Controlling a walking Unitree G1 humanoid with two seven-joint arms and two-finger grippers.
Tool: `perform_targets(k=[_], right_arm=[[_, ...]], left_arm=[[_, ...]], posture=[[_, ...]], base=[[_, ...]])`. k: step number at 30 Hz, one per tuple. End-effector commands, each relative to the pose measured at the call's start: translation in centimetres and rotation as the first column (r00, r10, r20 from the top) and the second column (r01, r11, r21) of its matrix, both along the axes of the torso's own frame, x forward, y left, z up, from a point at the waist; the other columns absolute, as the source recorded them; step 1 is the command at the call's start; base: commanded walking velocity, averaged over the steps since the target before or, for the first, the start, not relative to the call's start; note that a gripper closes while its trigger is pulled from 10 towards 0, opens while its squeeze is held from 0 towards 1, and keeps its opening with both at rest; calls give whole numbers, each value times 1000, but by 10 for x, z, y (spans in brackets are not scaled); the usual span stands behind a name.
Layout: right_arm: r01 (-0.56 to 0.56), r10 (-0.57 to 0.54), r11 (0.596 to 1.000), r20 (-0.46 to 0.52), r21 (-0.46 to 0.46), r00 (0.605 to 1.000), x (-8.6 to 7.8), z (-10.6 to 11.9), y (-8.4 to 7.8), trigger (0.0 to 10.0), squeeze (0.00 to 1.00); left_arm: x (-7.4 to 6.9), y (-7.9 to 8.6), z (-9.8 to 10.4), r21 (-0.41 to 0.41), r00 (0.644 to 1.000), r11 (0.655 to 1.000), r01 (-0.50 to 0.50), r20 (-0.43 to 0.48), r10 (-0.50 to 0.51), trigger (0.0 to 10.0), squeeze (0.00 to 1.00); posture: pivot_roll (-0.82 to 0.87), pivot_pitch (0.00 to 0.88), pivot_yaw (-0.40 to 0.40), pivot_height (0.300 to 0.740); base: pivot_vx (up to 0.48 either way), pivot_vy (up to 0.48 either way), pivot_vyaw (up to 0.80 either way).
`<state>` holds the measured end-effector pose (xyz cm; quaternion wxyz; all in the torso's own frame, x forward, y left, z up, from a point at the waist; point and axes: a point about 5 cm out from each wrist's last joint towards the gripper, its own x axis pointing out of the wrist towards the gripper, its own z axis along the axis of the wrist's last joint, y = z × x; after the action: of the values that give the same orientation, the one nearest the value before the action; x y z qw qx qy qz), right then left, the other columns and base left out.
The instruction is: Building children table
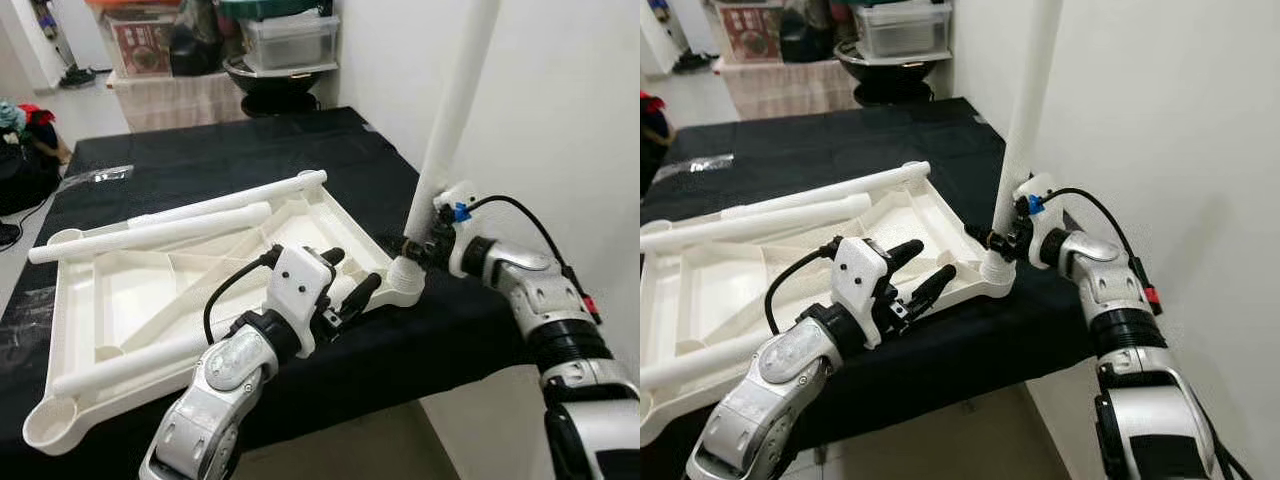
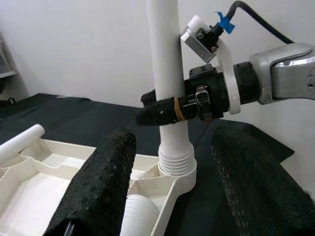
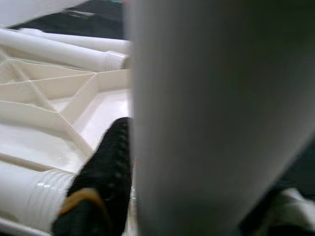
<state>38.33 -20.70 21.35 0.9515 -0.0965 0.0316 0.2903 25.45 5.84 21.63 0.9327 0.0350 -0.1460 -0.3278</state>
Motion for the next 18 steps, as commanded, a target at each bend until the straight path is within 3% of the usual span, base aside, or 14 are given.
perform_targets(k=[1,6,9,11,13,15,18], right_arm=[[77,-76,997,23,-30,997,2,-7,2,0,0],[178,-178,984,54,-4,983,3,-7,5,0,0],[320,-321,947,99,26,942,5,-4,7,0,0],[352,-353,936,111,25,929,6,-4,8,0,0],[479,-483,876,117,57,868,4,-5,18,0,0],[502,-506,863,107,66,856,3,-5,26,0,0],[584,-591,806,95,95,801,0,-4,48,0,0]], left_arm=[[0,4,2,3,1000,1000,-30,8,30,10000,0],[3,8,6,3,998,998,-62,30,62,10000,0],[6,12,10,10,995,995,-95,41,95,10000,0],[6,13,10,12,994,995,-101,44,101,10000,0],[8,16,10,38,990,990,-136,50,134,10000,0],[9,17,11,47,988,988,-147,53,145,10000,0],[9,17,11,40,987,987,-154,53,152,10000,0]], posture=[[53,88,-40,740],[51,90,-40,740],[52,93,-41,740],[52,93,-41,740],[53,94,-41,740],[53,94,-43,740],[55,96,-44,740]], base=[[0,0,0],[0,0,0],[0,0,0],[0,0,0],[0,0,0],[0,0,0],[0,0,0]])
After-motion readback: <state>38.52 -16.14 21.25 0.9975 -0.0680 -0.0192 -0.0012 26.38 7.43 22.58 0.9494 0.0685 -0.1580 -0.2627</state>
